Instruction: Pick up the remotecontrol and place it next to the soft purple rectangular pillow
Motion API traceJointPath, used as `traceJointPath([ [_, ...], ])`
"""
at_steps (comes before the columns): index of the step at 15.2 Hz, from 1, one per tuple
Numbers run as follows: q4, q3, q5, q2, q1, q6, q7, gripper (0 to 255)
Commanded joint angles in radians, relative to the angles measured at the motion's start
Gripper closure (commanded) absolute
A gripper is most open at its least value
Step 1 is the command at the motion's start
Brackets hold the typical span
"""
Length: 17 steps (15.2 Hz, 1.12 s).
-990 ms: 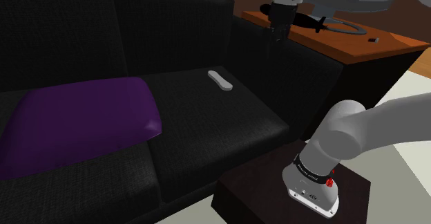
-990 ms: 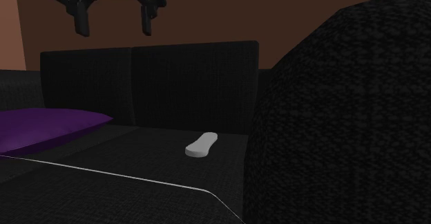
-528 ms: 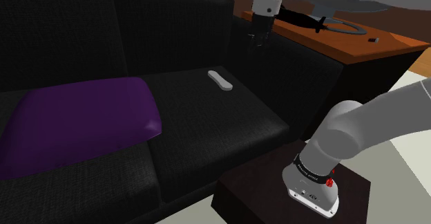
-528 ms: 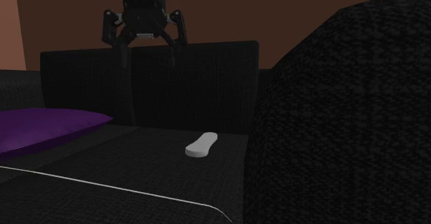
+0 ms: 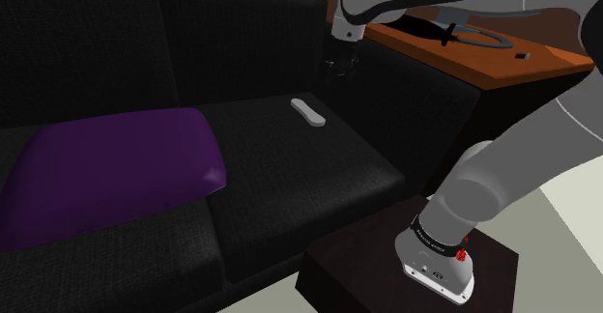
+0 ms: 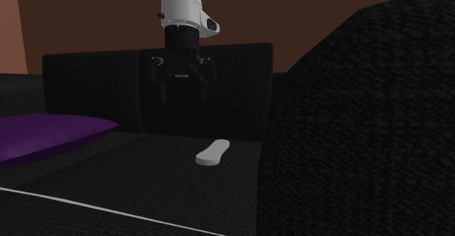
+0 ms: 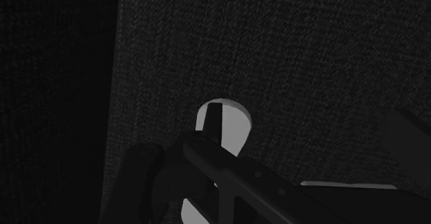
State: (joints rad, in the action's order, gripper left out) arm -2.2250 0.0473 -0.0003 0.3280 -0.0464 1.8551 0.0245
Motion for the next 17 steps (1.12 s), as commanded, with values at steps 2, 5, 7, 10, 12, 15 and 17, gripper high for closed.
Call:
traceJointPath([
  [2, 0.042, 0.018, 0.01, -0.103, -0.01, 0.062, -0.009, 0],
  [5, 0.096, 0.035, 0.025, -0.209, -0.019, 0.115, -0.022, 0],
  [7, 0.138, 0.045, 0.038, -0.281, -0.026, 0.144, -0.031, 0],
  [10, 0.21, 0.058, 0.061, -0.391, -0.039, 0.18, -0.046, 0],
  [12, 0.265, 0.064, 0.078, -0.465, -0.048, 0.198, -0.056, 0],
  [15, 0.357, 0.071, 0.105, -0.578, -0.065, 0.217, -0.07, 0],
  [17, 0.378, 0.071, 0.114, -0.615, -0.071, 0.232, -0.074, 0],
])
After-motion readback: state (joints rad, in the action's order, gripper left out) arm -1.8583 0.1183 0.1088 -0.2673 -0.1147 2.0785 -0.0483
